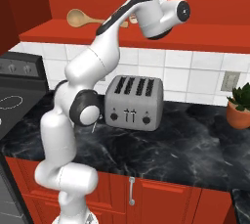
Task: Organize the utensils by type. Pick up the wooden spoons from the counter and place them in the open cabinet. Then pick up the metallic utensils from the counter and place them in the open drawer.
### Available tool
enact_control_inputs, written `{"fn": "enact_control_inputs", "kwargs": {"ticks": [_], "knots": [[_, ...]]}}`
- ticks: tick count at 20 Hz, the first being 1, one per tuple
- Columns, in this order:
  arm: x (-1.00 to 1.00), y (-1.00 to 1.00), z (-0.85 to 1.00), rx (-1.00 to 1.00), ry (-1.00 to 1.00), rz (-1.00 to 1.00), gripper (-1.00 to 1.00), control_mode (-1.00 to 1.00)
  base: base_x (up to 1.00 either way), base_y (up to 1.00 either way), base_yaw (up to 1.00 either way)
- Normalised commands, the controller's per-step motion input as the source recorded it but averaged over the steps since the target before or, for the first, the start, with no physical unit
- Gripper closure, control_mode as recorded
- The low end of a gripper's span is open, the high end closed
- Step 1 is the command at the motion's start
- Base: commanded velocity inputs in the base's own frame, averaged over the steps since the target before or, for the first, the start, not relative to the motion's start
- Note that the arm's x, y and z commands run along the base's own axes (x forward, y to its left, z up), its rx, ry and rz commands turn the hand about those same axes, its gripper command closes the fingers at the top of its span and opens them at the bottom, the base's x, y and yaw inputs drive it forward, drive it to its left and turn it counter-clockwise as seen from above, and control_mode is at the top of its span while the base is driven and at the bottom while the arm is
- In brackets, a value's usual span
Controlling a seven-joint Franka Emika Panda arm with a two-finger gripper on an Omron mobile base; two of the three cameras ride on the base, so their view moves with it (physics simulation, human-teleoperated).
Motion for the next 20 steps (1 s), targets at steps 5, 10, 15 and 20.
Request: {"fn": "enact_control_inputs", "kwargs": {"ticks": [5,10,15,20], "knots": [[0.06,0.13,-0.16,0.0,0.0,0.0,1.0,-1.0,0.0,0.0,0.0],[0.0,0.02,-0.26,0.0,0.0,0.02,1.0,-1.0,0.0,0.0,0.0],[0.01,0.09,-0.34,0.0,0.02,0.0,-1.0,-1.0,0.0,0.0,0.0],[0.02,0.04,-0.3,0.0,0.02,0.0,-1.0,-1.0,0.0,0.0,0.0]]}}
